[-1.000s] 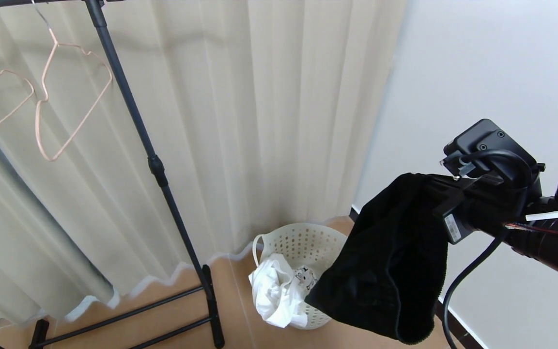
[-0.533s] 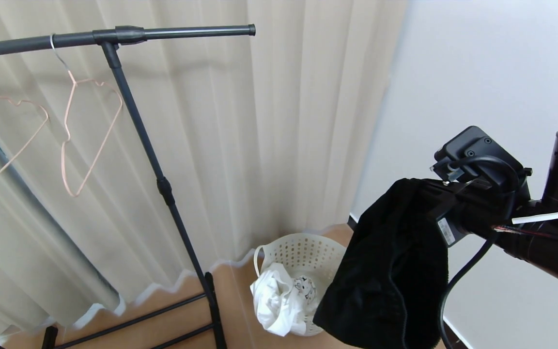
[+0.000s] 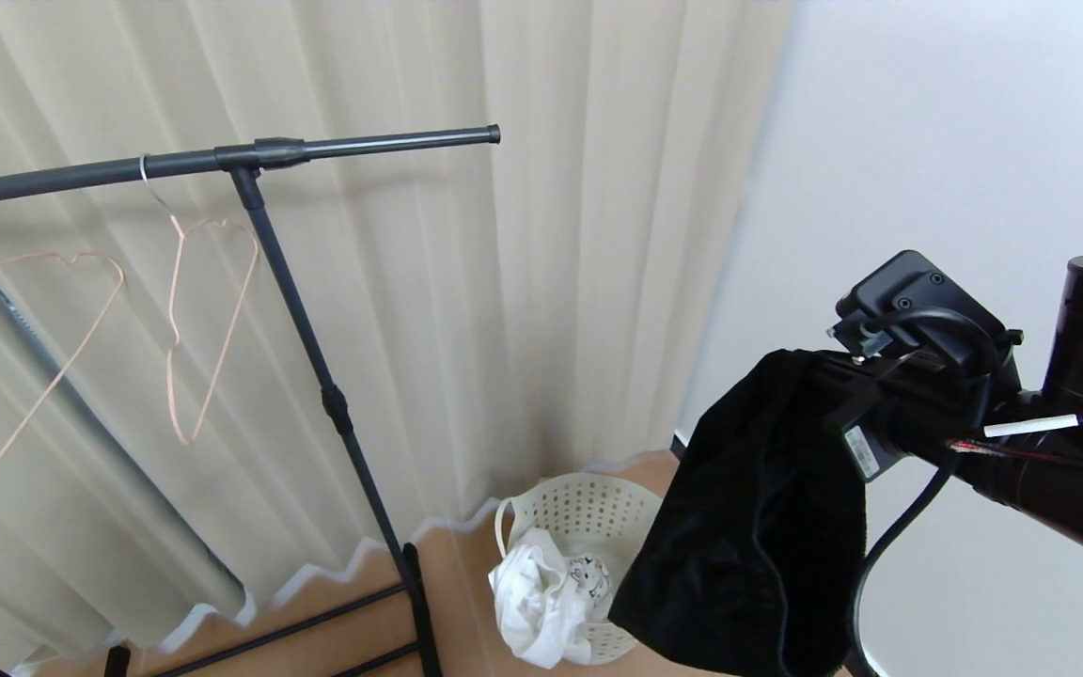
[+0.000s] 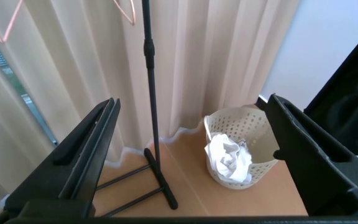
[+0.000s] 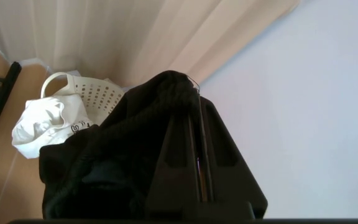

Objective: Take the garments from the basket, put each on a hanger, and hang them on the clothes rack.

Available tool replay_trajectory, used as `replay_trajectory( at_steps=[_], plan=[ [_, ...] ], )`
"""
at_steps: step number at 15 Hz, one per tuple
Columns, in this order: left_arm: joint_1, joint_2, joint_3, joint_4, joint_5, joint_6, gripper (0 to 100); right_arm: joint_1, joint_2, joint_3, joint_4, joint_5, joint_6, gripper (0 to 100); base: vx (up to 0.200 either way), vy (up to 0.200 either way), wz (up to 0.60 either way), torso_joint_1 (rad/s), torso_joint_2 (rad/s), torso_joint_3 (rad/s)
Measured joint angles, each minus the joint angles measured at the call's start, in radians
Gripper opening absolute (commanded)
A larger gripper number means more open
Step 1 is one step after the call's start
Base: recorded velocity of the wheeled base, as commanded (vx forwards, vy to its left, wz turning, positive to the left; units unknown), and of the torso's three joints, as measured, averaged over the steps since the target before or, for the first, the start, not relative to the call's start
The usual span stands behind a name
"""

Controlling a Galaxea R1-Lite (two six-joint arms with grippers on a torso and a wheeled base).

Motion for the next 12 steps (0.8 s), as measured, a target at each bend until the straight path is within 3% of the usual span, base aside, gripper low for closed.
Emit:
replay_trajectory(
  at_steps=[12],
  plan=[
    [0.0,0.0,0.0,-0.002,0.001,0.001,100,0.001,-0.006,0.011,0.0,0.0,-0.015,0,0.0,0.0,0.0,0.161,-0.36,-0.202]
  ],
)
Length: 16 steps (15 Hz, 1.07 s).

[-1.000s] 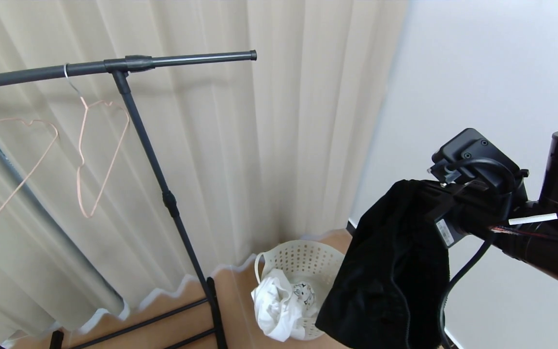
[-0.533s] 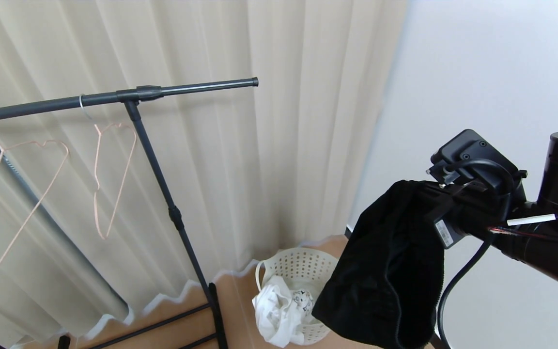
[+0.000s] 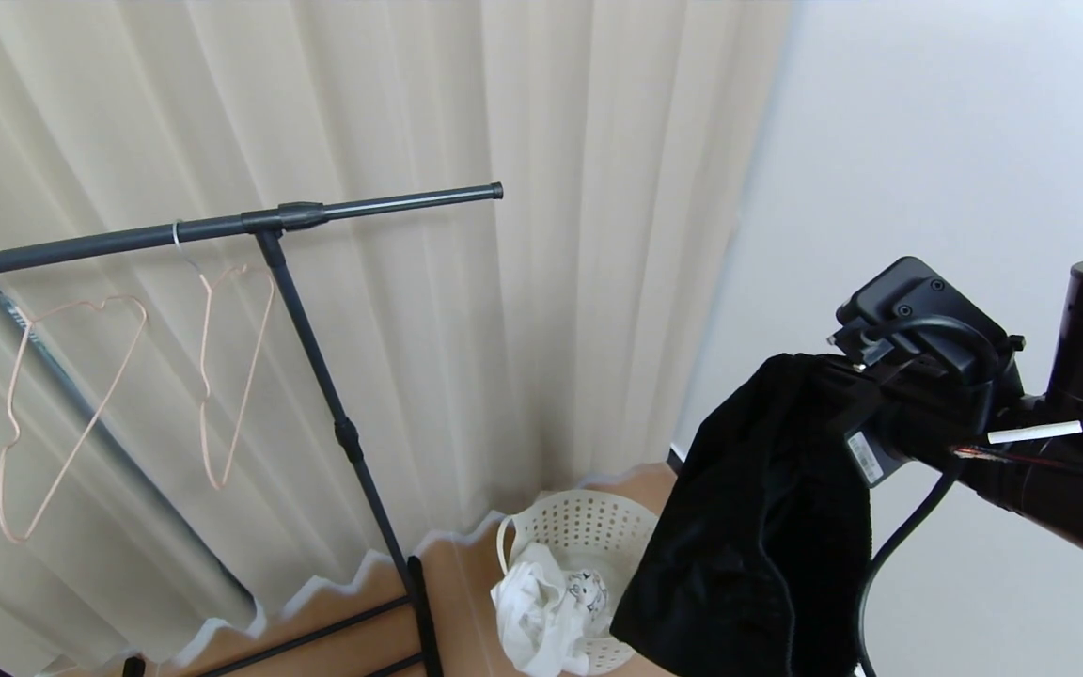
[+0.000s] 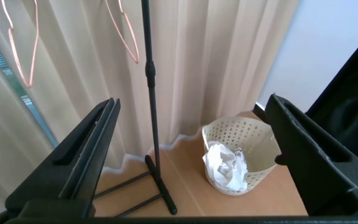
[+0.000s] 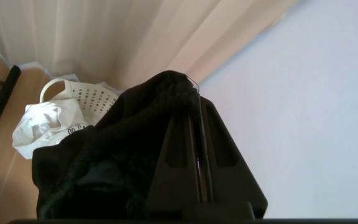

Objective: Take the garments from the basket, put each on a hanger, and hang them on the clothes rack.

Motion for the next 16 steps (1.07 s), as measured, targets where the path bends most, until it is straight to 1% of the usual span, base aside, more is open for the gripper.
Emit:
replay_trajectory(
  at_steps=[2,9,11,16],
  plan=[
    [0.0,0.0,0.0,-0.001,0.001,0.001,100,0.0,0.0,0.001,0.0,0.001,0.0,0,0.0,0.0,0.0,0.011,-0.03,-0.013],
    [0.0,0.0,0.0,-0.003,0.001,0.002,100,0.0,-0.001,0.007,-0.001,0.012,-0.013,0,0.0,0.0,0.6,0.006,0.0,-0.002],
    [0.0,0.0,0.0,-0.003,0.001,0.001,100,0.0,-0.003,0.008,-0.001,0.012,-0.013,0,0.0,0.0,0.0,0.0,0.0,0.0],
    [0.001,0.0,0.0,-0.003,0.001,0.001,100,-0.001,-0.004,0.008,0.0,0.011,-0.013,0,0.0,0.2,0.0,0.003,0.0,0.001]
  ],
)
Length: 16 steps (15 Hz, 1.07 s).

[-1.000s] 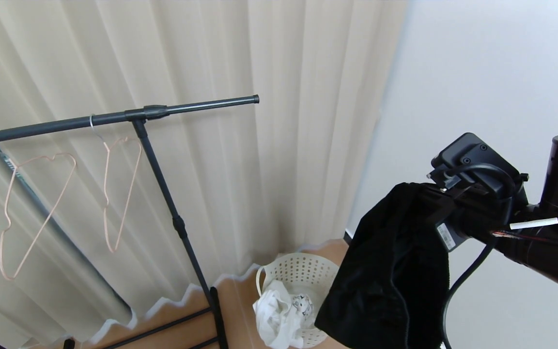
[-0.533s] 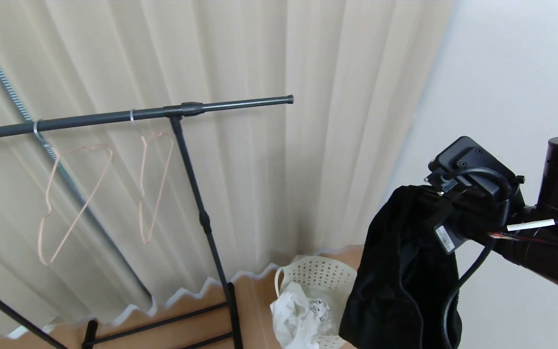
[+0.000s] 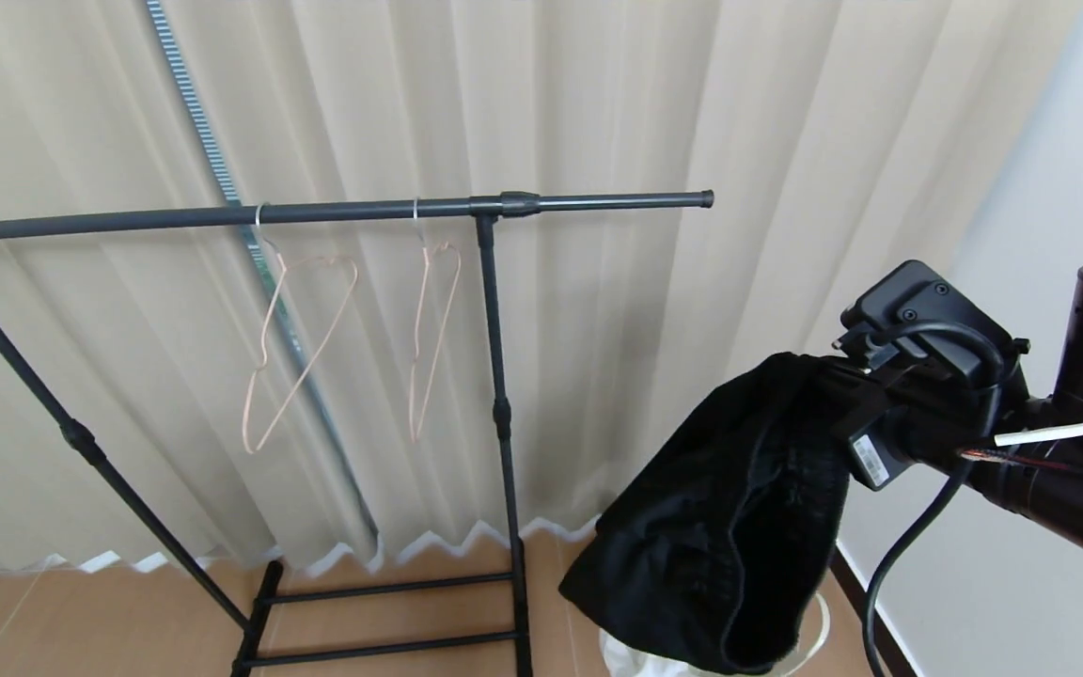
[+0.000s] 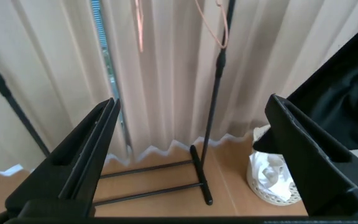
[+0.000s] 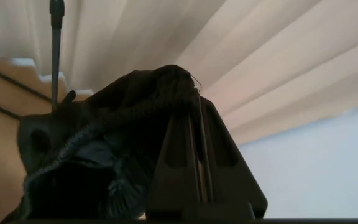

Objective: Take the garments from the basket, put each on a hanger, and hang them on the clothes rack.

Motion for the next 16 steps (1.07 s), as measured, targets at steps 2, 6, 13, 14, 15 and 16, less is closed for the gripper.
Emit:
replay_trajectory(
  at_steps=[2,6,13,14,15,16],
  plan=[
    [-0.002,0.0,0.0,0.001,0.0,0.0,100,0.002,0.0,0.0,-0.001,0.001,0.0,0,0.0,0.2,0.0,0.002,0.0,0.005],
    [-0.001,0.0,0.0,0.002,-0.001,0.0,100,0.001,0.001,0.0,0.001,0.0,0.0,0,0.0,0.2,0.0,0.004,0.0,0.005],
    [0.0,0.0,0.0,0.003,-0.001,0.0,100,0.001,-0.001,0.002,0.0,0.0,0.0,0,0.029,0.2,0.0,0.002,0.0,0.004],
    [-0.002,0.0,0.0,0.003,-0.001,0.0,100,0.001,-0.001,0.002,0.001,0.0,0.0,0,0.2,0.0,0.0,0.002,0.0,0.007],
    [0.0,0.0,0.0,0.003,-0.001,0.0,100,0.001,-0.001,0.002,0.001,0.0,0.0,0,0.2,0.0,0.0,-0.007,0.0,0.007],
    [-0.002,0.0,0.0,0.003,-0.001,0.0,100,0.001,-0.001,0.002,0.001,0.0,0.0,0,0.2,0.0,0.0,-0.012,-0.01,0.002]
  ],
)
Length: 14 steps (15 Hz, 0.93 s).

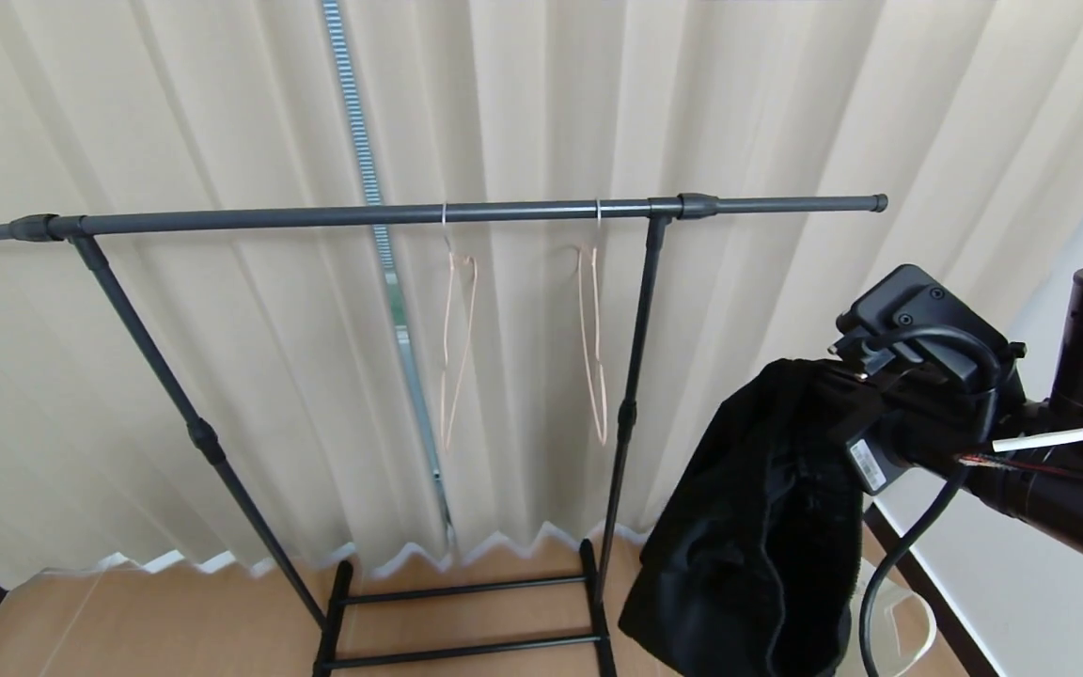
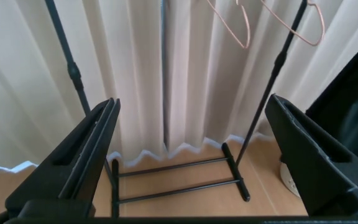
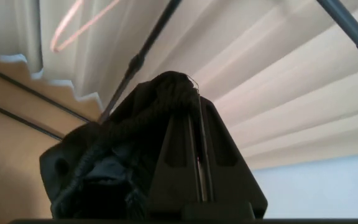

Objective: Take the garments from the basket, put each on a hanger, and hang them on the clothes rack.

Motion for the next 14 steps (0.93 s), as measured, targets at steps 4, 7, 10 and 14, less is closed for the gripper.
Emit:
replay_trajectory(
  at_steps=[4,7,10,14],
  plan=[
    [0.002,0.0,0.0,0.0,0.0,0.0,100,-0.002,0.0,0.0,0.0,-0.001,0.0,0,0.15,0.0,0.0,0.009,0.0,0.002],
    [0.0,0.0,0.0,-0.001,0.001,0.0,100,0.0,0.0,0.0,-0.001,0.0,0.0,0,0.0,0.0,0.0,0.0,0.0,0.0],
    [0.0,0.0,0.0,-0.001,0.002,0.0,100,0.001,0.0,0.0,-0.001,0.0,0.0,0,0.0,0.0,0.0,0.0,0.0,0.0],
    [0.0,0.0,0.0,-0.001,-0.003,0.006,100,0.005,-0.009,0.021,-0.016,0.007,0.0,0,0.0,0.0,0.0,0.0,0.0,0.0]
  ],
)
